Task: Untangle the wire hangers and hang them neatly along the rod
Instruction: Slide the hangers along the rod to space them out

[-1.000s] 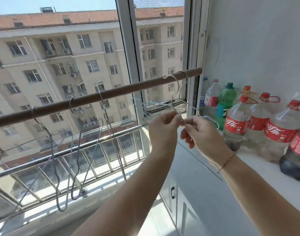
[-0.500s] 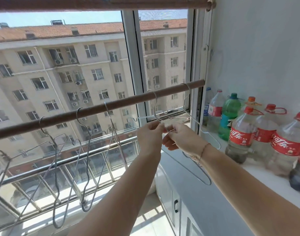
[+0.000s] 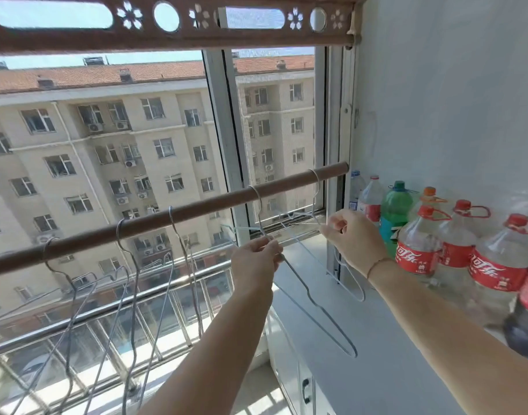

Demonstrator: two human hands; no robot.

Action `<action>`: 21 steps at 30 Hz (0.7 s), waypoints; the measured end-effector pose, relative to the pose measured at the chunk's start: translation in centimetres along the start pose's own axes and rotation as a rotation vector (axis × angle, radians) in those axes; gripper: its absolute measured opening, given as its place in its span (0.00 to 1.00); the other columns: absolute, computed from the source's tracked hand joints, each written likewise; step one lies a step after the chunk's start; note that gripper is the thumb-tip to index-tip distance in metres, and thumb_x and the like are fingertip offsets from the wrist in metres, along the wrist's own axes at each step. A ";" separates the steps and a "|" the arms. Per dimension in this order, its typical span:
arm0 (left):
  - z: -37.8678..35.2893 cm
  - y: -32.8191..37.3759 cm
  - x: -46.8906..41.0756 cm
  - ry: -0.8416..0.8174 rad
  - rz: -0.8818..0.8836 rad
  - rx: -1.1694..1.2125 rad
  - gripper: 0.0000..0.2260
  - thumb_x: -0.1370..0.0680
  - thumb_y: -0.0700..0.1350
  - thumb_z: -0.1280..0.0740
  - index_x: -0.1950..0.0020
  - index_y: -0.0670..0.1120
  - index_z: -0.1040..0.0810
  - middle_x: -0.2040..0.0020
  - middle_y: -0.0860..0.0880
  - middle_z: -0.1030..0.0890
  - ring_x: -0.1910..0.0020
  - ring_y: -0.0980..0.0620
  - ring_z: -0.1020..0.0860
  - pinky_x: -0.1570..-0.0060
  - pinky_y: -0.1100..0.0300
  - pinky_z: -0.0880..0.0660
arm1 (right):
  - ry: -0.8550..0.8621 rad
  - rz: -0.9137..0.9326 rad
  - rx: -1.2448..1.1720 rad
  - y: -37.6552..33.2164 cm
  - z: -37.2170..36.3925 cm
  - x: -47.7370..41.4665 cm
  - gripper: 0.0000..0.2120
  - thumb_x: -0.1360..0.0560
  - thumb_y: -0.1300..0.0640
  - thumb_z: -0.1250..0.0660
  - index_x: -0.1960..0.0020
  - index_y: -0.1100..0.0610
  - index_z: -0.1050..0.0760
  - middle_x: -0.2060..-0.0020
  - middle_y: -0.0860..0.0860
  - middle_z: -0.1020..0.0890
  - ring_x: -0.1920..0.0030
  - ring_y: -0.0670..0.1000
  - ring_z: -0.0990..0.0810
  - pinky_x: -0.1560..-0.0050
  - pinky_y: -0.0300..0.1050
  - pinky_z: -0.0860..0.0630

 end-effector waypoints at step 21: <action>-5.6 0.6 -1.0 -0.077 -0.012 -0.076 0.10 0.26 0.33 0.34 0.66 0.41 0.20 0.69 0.43 0.22 0.70 0.50 0.25 0.68 0.63 0.32 | -0.014 -0.064 -0.153 4.7 -1.2 -4.4 0.11 0.22 0.58 0.42 0.54 0.61 0.23 0.72 0.49 0.26 0.71 0.46 0.29 0.70 0.37 0.35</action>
Point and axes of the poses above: each hand's wrist, its own x-axis away from the middle knuckle, its own z-axis out of the back of the hand, y = z × x, the point moved 5 cm from there along -x, towards the middle knuckle
